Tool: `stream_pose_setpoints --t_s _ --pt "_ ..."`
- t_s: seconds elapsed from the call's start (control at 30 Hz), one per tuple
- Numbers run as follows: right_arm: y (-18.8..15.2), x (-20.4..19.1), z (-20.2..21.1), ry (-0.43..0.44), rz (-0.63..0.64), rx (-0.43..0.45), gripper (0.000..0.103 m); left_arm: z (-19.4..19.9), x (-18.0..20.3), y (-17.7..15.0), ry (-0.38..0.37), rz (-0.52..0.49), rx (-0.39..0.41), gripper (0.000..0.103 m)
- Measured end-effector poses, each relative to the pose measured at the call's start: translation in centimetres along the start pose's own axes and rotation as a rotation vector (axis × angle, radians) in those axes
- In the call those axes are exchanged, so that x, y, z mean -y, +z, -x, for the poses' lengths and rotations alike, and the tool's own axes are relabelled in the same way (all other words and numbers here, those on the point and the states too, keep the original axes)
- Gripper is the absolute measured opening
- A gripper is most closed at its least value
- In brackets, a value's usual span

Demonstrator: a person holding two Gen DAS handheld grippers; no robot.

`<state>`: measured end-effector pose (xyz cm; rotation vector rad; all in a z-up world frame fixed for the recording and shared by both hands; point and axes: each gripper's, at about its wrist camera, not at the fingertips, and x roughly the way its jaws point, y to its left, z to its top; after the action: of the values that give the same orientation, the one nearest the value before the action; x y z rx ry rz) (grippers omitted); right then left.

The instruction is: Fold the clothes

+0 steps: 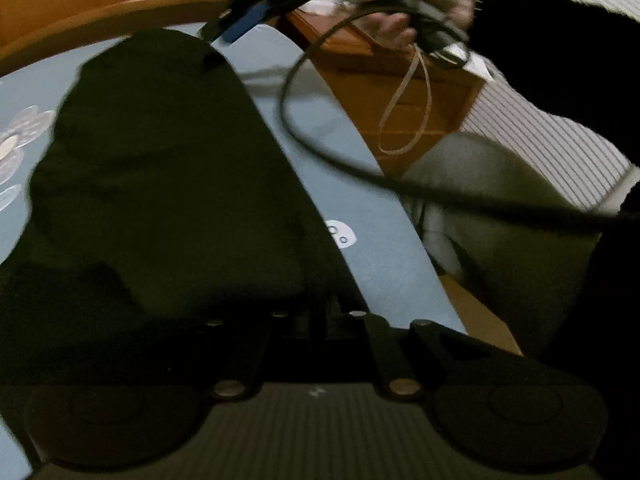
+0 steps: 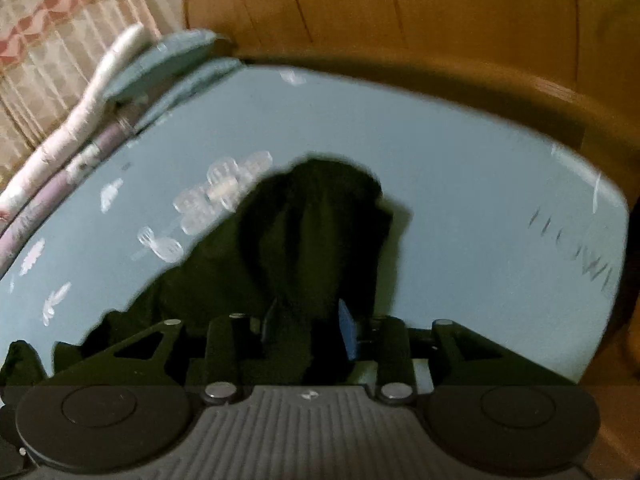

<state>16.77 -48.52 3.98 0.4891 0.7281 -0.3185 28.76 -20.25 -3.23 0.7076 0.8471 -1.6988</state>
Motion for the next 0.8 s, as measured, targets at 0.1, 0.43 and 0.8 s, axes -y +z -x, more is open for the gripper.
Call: stream_pose_setpoints --t_s 0.1,0.43,0.8 --pt "1.1 -1.8 2.1 -0.012 0.087 0.054 0.037 1.9 -0.7 -1.2 0.044 0.073 0.040 0.020" --pt "-0.8 -6.4 -3.1 -0.046 0.339 -0.061 0.037 3.8 -4.2 -4.7 0.269 0.399 0.124 0.025" --pt "-6.2 -6.4 -2.7 -0.130 0.315 -0.065 0.050 4.6 -4.3 -5.4 0.333 0.566 0.193 0.029"
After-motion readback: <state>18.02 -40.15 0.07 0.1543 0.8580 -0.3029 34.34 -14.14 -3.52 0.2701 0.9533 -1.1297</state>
